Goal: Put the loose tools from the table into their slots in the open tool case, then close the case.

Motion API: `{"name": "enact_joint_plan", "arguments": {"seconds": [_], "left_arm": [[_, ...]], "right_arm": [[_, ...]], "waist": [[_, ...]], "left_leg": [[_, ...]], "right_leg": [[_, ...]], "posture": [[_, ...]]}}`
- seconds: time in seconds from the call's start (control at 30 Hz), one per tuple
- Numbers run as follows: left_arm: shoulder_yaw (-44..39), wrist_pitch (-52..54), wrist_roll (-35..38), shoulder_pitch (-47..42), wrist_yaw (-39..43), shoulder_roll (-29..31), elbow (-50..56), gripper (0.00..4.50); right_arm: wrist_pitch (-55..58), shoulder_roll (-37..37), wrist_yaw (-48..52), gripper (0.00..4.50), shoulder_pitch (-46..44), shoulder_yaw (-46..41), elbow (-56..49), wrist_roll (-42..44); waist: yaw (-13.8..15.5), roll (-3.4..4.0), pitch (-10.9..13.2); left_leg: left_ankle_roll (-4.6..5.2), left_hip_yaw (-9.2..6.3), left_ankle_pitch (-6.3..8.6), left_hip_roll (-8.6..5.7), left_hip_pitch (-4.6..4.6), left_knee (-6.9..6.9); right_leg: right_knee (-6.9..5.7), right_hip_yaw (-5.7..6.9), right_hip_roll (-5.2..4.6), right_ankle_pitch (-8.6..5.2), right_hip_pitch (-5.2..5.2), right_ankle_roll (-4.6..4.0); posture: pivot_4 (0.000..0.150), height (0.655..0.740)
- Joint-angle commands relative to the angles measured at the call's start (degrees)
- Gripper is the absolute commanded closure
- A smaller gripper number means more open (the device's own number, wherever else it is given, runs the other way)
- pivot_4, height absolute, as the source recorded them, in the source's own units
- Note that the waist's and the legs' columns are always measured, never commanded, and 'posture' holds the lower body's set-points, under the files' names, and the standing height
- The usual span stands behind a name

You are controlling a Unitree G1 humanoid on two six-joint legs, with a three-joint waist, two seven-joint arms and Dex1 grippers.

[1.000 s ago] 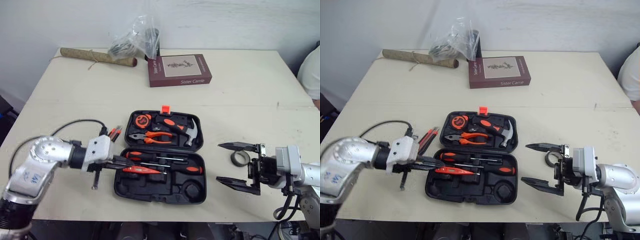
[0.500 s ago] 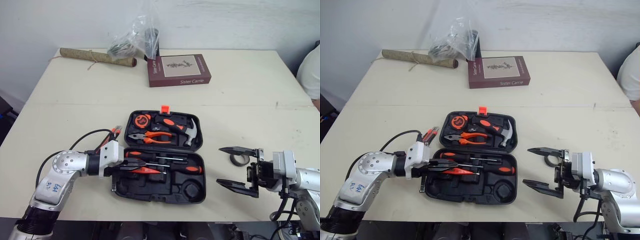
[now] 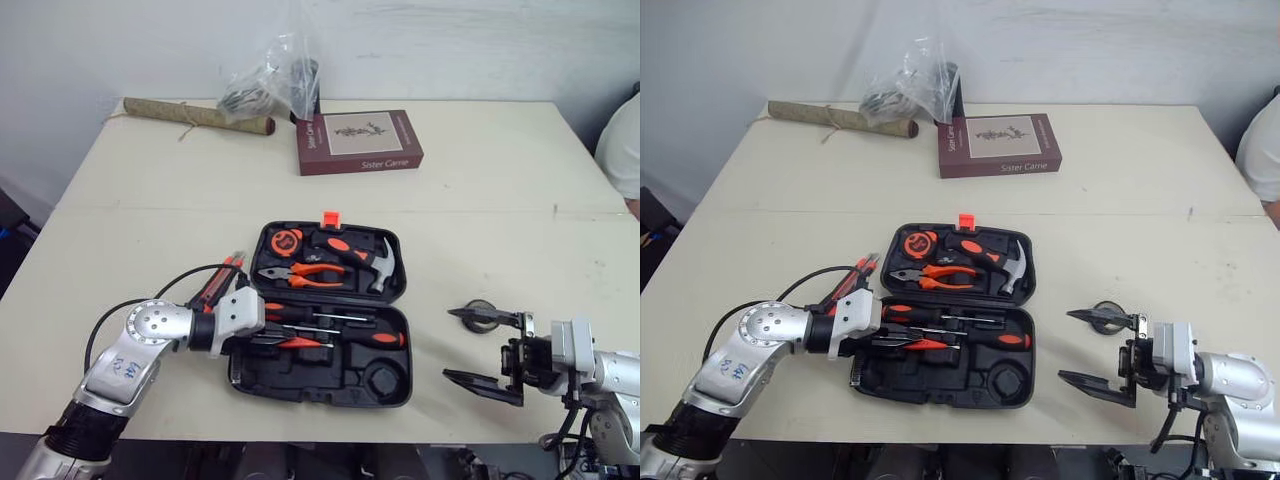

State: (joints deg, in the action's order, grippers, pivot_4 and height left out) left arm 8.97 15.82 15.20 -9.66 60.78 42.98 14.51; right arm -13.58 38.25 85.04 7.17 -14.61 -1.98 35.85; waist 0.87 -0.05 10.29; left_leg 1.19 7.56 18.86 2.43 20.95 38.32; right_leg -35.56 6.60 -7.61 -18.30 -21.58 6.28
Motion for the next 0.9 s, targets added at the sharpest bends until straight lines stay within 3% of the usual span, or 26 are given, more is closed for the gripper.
{"name": "enact_joint_plan", "arguments": {"seconds": [0.03,0.23,0.33,0.43,0.53,0.8,0.9], "left_arm": [[1.91,-1.79,-3.26,3.3,0.73,1.36,-2.53,4.47],[-1.61,-8.52,-1.05,3.91,-1.89,-1.35,-3.5,4.47],[-8.26,-10.62,8.12,3.79,-1.72,-5.03,-0.63,4.47],[-15.87,-7.14,14.92,5.31,-1.93,-4.01,3.03,4.47],[-26.13,-4.23,17.8,10.16,-3.32,-0.97,2.72,3.68],[-52.1,-12.88,12.96,25.02,-4.11,3.29,-20.24,0.13],[-56.53,-18.72,9.38,28.22,-6.43,4.1,-29.64,0.05]], "right_arm": [[-3.61,-0.24,2.89,0.0,0.32,-2.02,2.44,0.89],[-8.52,-0.41,4.81,0.0,0.33,-3.67,7.75,1.24],[-10.05,0.56,4.23,0.0,-0.77,-5.49,10.29,1.11],[-10.75,2.63,3.95,0.0,-1.57,-9.0,14.01,1.59],[-13.28,5.94,5.21,0.0,-1.67,-13.81,21.8,1.14],[-22.14,16.69,2.68,0.0,-3.35,-23.74,52.09,-2.42],[-23.93,19.41,2.26,0.0,-3.5,-24.66,58.57,-3.68]], "waist": [[-0.35,0.13,-0.09],[-0.82,0.14,-0.12],[-0.93,0.13,-0.11],[-1.04,0.05,-0.06],[-1.12,0.05,-0.06],[-1.59,-0.13,0.03],[-2.04,-0.13,0.03]], "left_leg": [[0.0,0.03,0.0,0.0,-0.03,-0.02],[0.0,0.07,0.0,0.0,-0.11,-0.06],[0.0,0.08,0.0,0.0,-0.12,-0.05],[-0.02,0.04,0.0,0.07,-0.01,0.01],[-0.04,0.05,0.01,0.12,-0.02,-0.02],[0.06,0.33,0.22,0.11,-0.28,-0.08],[0.05,0.49,0.34,0.12,-0.36,-0.17]], "right_leg": [[0.0,-0.02,-0.01,0.0,0.01,0.0],[0.0,-0.26,-0.05,-0.01,0.05,-0.01],[0.0,-0.34,-0.07,-0.01,0.05,-0.01],[-0.02,-0.4,-0.1,0.0,-0.03,-0.02],[0.01,-0.41,-0.18,0.0,-0.01,-0.03],[0.11,-0.09,-0.1,-0.03,0.03,-0.08],[0.13,-0.23,-0.55,-0.06,-0.01,-0.12]], "posture": [[0.15,0.74],[0.15,0.74],[0.15,0.74],[0.15,0.74],[0.15,0.74],[0.15,0.74],[0.15,0.74]]}}
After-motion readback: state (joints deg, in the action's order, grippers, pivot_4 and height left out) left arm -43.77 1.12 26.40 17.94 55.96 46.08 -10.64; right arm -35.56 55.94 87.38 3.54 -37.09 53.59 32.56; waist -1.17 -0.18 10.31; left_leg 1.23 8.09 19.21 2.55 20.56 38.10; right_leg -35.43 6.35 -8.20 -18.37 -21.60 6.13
